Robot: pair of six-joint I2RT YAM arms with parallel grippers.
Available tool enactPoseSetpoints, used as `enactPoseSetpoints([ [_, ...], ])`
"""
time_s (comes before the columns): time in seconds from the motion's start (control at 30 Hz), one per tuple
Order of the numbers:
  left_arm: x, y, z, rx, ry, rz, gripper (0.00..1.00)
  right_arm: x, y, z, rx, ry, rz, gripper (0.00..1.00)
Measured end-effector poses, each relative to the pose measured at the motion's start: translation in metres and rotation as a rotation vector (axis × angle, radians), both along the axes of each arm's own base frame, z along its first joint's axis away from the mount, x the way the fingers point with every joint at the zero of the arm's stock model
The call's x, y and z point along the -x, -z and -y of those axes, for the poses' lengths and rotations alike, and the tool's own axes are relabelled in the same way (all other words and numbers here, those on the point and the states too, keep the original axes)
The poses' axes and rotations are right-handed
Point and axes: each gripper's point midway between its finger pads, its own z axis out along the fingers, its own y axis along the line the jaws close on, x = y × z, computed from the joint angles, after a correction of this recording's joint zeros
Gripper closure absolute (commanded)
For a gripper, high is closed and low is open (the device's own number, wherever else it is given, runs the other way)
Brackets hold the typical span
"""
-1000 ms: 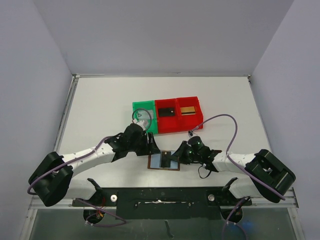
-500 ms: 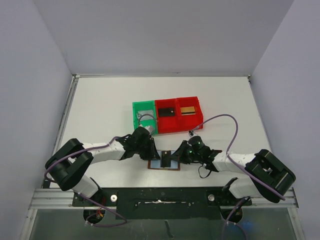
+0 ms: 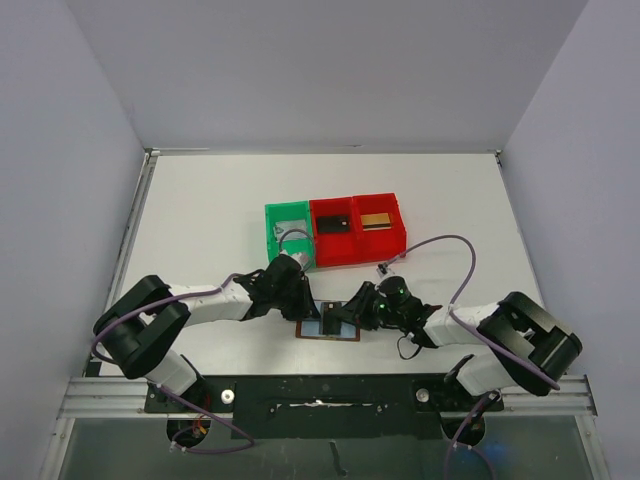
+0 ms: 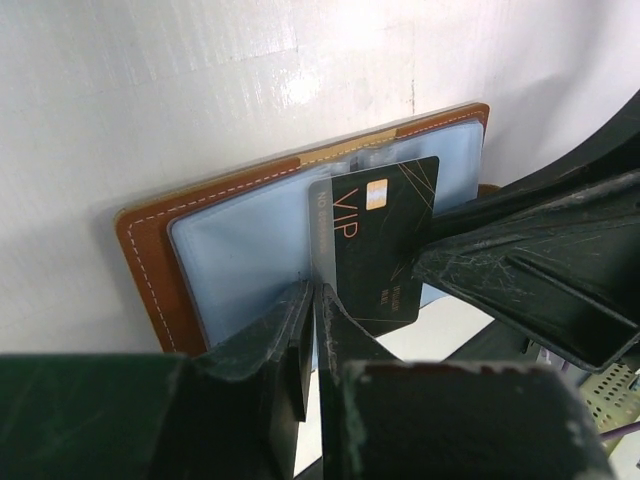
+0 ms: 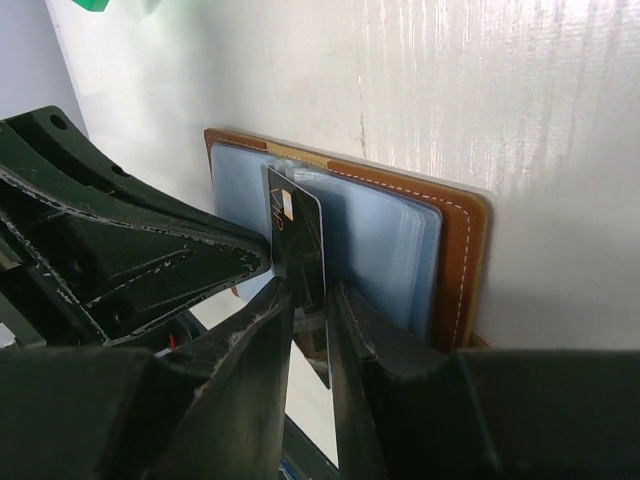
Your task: Take the credit cards out of the card holder
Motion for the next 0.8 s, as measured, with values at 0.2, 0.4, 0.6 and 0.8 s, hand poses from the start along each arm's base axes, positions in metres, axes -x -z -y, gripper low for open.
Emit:
enactPoseSetpoints([
  [0.2, 0.0, 0.0, 0.001, 0.001, 0.002, 0.001, 0.94, 0.0, -0.001, -0.006, -0.051, -0.008, -0.001, 0.84],
  [0.4, 0.0, 0.001, 0.001, 0.001, 0.002, 0.001, 0.94, 0.001, -0.002, -0.008, -0.075, -0.016, 0.004, 1.0],
  [0.6, 0.0, 0.0, -0.001, 0.003, -0.005, 0.01, 0.93, 0.0, -0.009, -0.01, -0.093, -0.028, 0.032, 1.0],
  [0.8, 0.003, -0.003, -0.012, -0.019, -0.026, 0.027, 0.91, -0.004, -0.029, 0.002, -0.077, -0.02, 0.113, 1.0],
])
